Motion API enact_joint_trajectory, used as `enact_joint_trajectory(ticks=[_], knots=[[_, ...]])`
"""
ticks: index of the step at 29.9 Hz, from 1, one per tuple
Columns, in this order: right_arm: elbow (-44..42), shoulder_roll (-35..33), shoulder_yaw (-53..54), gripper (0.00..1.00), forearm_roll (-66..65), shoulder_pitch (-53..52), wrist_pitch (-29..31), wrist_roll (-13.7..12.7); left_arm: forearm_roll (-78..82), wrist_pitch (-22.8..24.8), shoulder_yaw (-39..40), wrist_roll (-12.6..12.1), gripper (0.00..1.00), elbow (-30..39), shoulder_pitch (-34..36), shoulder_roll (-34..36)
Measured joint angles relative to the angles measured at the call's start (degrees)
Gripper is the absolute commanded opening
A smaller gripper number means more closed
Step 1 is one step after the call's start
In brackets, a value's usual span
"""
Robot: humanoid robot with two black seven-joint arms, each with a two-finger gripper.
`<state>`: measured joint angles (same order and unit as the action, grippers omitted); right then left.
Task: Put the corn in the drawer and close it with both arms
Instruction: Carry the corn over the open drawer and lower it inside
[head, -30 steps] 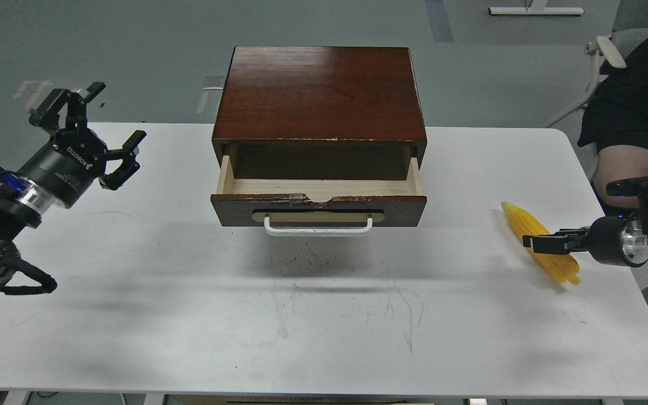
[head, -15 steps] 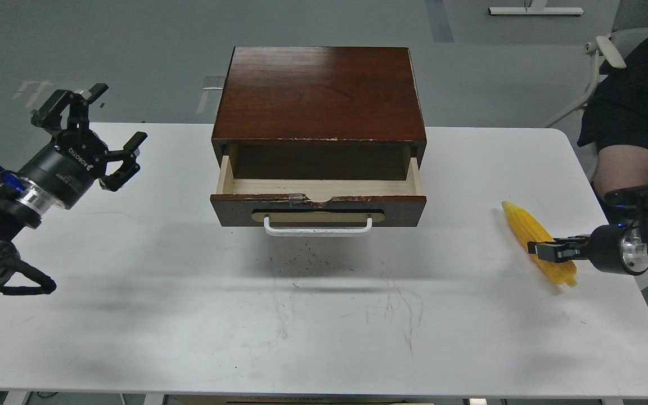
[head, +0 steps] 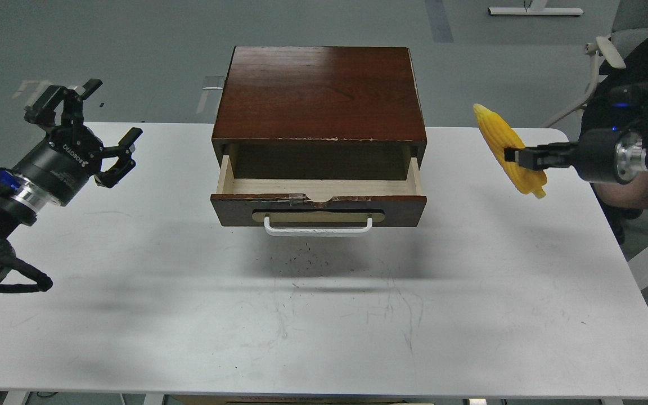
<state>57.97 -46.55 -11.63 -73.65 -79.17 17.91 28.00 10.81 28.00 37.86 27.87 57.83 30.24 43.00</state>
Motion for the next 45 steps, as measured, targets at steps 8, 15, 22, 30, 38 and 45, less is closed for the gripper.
enact_joint_trajectory(ticks=[8,15,22,30,38,45], knots=[[4.8,8.9,-8.8,0.17,-0.3,-17.1,1.4,0.0,0.0,0.0,0.0,0.0,1.0,0.0,0.1,0.4],[7.5,18.4,-14.9,0.12,-4.5,-25.9,0.4,0.0,0.0,0.0,0.1,0.0,1.0,0.1,0.1,0.9],[7.7,26.2,-19.8,0.08,-12.7,-27.2,-6.4,0.0,0.0,0.0,0.1,0.0,1.0,0.2,0.1,1.2],[7.1,32.1,-25.7,0.08,-15.3,-27.3,-15.5,0.0,0.0,0.0,0.1,0.0,1.0,0.2,0.2,1.5],[5.3,35.0,-27.0,0.14,-15.3,-26.1,-16.6,0.0,0.0,0.0,0.1,0.0,1.0,0.3,0.1,1.9],[4.0,36.2,-27.0,0.38,-15.3,-24.7,-16.6,0.0,-0.1,0.0,0.1,0.0,1.0,0.4,0.1,2.1]])
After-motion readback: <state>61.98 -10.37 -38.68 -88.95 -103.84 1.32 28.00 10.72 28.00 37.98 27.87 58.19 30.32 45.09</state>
